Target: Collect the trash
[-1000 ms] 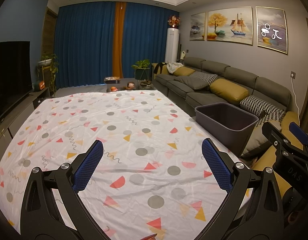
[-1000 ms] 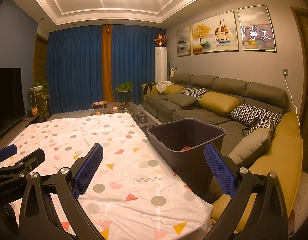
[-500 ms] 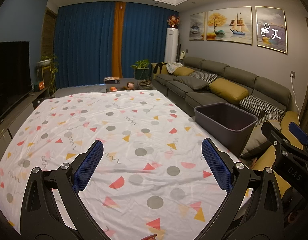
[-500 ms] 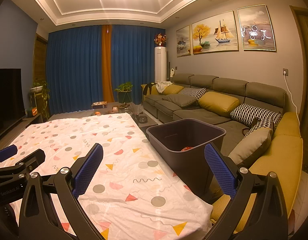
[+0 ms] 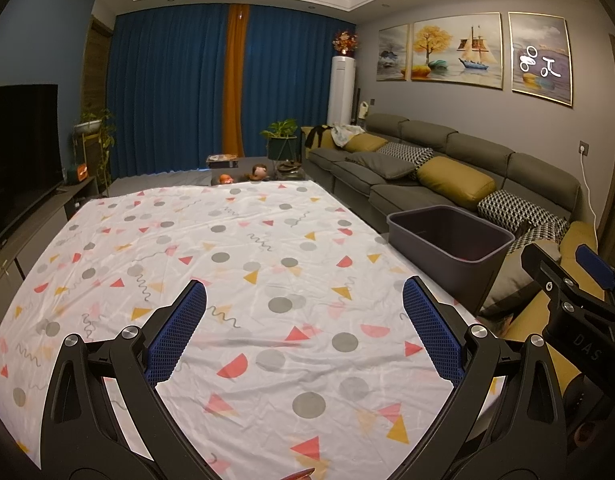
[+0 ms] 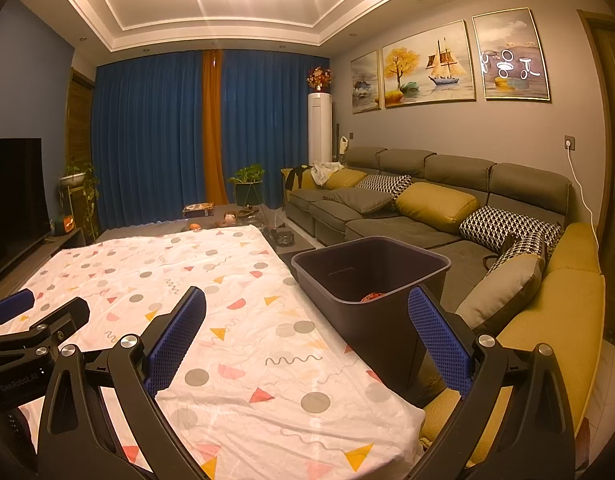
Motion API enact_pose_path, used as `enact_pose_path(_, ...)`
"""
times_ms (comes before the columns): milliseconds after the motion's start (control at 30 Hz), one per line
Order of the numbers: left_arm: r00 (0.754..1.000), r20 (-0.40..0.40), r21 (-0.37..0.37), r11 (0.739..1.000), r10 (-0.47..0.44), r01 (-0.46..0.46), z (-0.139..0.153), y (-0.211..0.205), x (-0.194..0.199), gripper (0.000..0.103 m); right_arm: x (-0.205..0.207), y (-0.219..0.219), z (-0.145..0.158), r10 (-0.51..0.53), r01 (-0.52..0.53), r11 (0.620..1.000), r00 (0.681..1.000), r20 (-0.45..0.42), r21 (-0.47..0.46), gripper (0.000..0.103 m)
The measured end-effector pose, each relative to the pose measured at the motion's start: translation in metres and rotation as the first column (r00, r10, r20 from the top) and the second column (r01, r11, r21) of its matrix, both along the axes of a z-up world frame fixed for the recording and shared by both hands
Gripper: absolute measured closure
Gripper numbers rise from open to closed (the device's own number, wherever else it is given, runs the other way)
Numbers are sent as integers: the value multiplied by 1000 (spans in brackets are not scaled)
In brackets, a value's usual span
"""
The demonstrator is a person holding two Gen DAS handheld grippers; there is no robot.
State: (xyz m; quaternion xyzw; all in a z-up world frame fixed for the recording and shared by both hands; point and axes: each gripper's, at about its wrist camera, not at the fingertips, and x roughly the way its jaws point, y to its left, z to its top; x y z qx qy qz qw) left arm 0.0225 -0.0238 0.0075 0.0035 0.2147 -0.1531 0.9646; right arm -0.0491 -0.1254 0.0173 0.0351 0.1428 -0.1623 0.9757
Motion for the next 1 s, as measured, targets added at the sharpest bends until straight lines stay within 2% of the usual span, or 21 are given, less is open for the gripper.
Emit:
enact_pose_path(533, 999, 13, 7, 999, -46, 46, 2, -4, -1, 6, 1, 0, 0, -2, 2, 1000, 1000, -3, 6, 5)
enact_pose_path(733, 998, 18, 5, 999, -54, 54, 2, -4, -2, 14, 1, 1, -1, -4, 4, 1000, 1000, -2, 9, 6)
enact_pose_path(1000, 999, 16, 6, 999, -52, 52, 2, -3, -2, 14, 0, 1, -2, -6, 6, 1000, 1000, -3, 12, 6)
